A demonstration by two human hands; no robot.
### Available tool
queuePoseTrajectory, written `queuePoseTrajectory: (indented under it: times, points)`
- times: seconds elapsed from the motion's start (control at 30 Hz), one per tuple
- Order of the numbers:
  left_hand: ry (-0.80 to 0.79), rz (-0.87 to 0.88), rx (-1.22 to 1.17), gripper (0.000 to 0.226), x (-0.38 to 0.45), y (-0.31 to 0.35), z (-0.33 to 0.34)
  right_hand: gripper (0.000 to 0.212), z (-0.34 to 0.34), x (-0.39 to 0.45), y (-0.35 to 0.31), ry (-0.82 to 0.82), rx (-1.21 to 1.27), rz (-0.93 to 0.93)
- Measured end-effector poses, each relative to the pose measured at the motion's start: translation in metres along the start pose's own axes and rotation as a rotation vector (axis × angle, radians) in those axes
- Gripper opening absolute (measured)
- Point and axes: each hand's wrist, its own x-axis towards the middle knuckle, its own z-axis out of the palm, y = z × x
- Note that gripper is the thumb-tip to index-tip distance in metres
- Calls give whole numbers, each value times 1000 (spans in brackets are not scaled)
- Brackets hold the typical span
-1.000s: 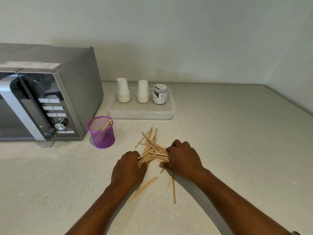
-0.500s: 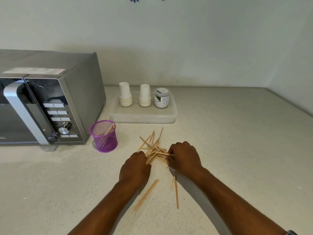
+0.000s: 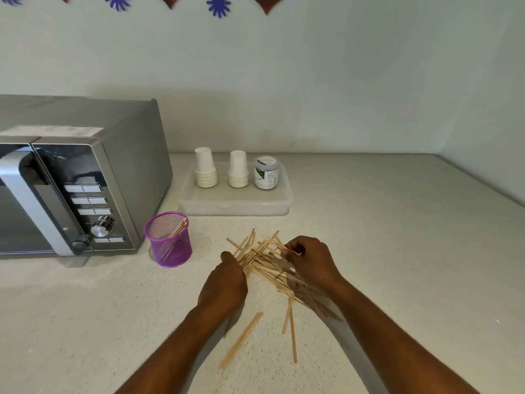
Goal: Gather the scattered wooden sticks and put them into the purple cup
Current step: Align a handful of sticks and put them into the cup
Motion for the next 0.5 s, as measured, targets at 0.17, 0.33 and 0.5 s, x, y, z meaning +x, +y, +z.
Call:
queuePoseTrajectory:
  times: [0.17,0.33,0.5]
  points:
    - [21,-11,-668,10,15,5,12,11,4,3,-15,42,248,78]
    - [69,-113,-1051,17,17,22,22,8,20,5,-33,85,359,136]
    - [40,-133,-1136,17,24,29,29,6,38,4,-49,132,540,222]
